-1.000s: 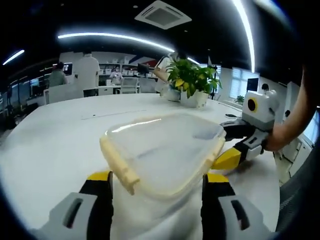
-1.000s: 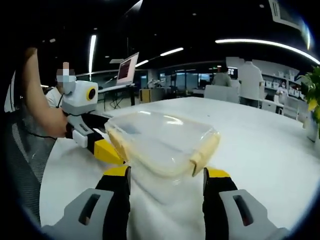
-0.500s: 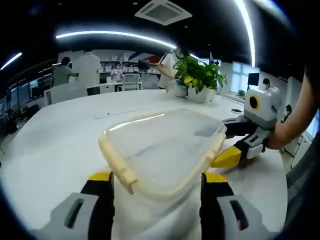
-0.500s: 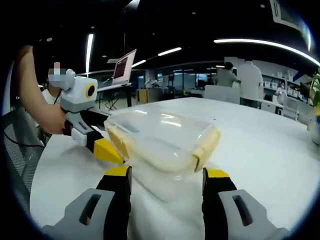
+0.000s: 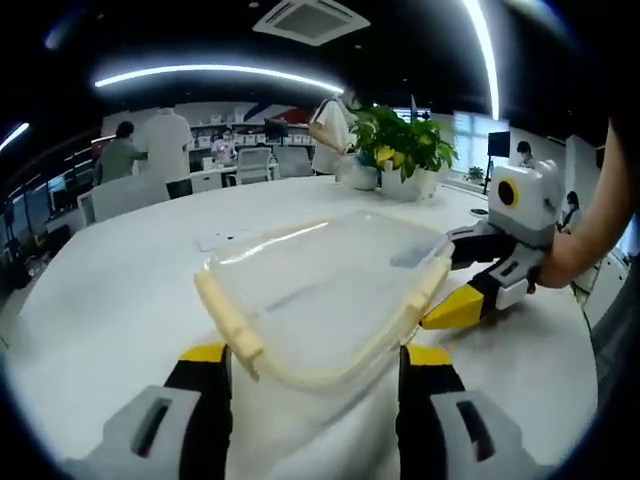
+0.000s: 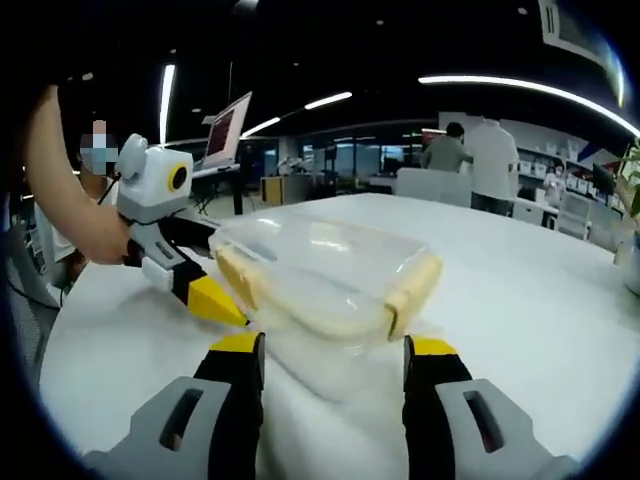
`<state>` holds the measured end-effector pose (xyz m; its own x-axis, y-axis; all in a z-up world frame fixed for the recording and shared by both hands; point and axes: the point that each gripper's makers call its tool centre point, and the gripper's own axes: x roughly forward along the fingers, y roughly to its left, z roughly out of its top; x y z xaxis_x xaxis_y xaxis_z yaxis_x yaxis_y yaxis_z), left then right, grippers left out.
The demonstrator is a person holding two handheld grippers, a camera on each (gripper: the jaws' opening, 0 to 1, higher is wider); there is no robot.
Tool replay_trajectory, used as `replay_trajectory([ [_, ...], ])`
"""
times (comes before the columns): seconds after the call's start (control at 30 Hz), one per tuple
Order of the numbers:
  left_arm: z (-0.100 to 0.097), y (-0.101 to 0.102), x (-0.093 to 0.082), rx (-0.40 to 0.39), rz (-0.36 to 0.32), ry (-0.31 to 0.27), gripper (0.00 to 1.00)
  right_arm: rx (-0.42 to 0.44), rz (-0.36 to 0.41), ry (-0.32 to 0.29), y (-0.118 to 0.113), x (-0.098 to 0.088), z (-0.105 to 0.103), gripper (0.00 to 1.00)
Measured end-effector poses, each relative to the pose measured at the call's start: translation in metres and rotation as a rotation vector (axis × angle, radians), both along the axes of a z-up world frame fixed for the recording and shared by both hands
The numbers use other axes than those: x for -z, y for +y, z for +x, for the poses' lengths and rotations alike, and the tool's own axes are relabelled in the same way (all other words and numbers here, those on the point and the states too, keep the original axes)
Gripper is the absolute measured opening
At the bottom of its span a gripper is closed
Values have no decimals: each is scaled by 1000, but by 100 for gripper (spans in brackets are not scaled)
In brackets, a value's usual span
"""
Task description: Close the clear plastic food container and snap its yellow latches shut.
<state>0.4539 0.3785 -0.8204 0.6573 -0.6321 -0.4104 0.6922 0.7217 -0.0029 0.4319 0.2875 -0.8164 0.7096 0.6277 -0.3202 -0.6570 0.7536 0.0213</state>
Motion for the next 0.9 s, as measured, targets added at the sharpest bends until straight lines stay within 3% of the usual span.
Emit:
replay_trajectory([
  [0.37,0,1,-5,-13,-28,23,62,13,-26,-7,3,-2,4,53],
  [0.6,-2,4,-11,-31,-45,26,58,22,-22,-8,-2,-6,0,47],
  [0.73,-6,8,-17,-40,-58,31,55,31,-5,-11,-4,-14,-3,50],
  [0.9,-13,16,-20,-40,-50,28,59,58,17,9,-10,-12,-10,58],
])
